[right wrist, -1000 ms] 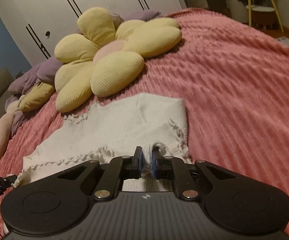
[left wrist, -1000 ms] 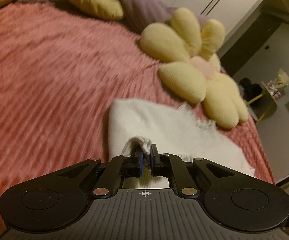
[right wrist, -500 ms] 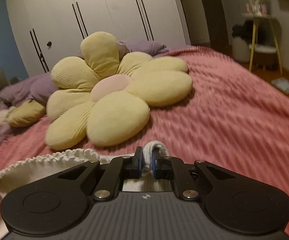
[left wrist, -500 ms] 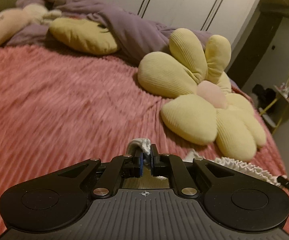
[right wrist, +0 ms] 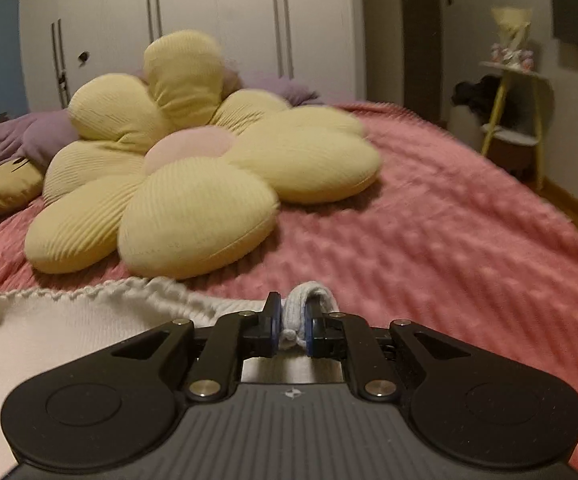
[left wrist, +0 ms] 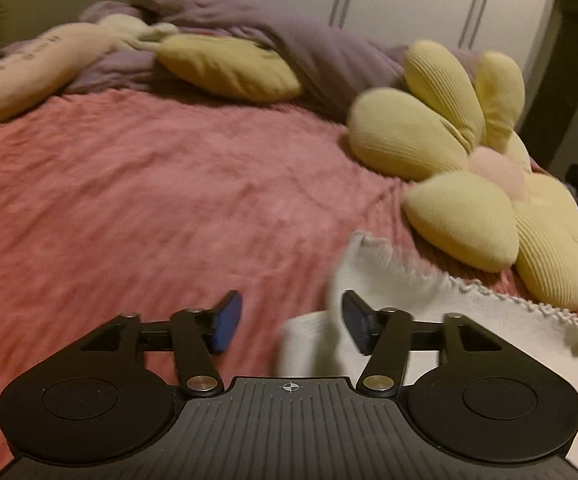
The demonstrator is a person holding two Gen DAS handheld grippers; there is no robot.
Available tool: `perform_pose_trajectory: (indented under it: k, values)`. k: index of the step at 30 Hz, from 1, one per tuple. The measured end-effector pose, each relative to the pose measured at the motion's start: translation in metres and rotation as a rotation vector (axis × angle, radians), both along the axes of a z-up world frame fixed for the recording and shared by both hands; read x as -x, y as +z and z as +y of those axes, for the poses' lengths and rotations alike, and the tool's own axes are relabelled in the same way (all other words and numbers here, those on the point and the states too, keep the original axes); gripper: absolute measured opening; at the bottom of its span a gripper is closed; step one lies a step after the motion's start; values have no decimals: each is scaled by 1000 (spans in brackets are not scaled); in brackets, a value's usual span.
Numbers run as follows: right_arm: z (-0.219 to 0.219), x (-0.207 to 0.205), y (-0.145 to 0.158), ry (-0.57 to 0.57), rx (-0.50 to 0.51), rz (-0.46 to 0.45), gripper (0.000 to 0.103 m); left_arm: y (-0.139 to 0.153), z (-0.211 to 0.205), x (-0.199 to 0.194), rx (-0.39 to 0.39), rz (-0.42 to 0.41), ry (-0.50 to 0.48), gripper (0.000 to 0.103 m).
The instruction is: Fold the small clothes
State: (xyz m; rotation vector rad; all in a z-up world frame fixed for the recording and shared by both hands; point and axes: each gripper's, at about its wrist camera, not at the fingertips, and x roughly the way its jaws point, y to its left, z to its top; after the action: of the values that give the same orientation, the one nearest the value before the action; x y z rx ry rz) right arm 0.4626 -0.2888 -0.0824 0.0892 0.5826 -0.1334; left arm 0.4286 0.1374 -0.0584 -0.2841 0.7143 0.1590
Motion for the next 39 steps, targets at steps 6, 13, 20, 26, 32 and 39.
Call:
perform_pose_trajectory:
  k: [6,13,20,26,32,39]
  values:
    - [-10,22,16,-20,-104,-94,82,-3,16,42,72,65,-79,75]
    - [-10,55,53,-18,-95,-118,84,-16,3,66,181,166,-201,75]
    - [-30,149,25,27,-207,54,72,-17,-14,80,183,188,-261,38]
    - [-47,175,-5,39,-374,195,41,-14,-12,87,186,172,-243,19]
    - [-30,164,-11,124,-356,243,28,-12,-12,96,181,150,-240,15]
    - [-24,174,11,136,-273,165,9,-3,-10,113,159,129,-239,10]
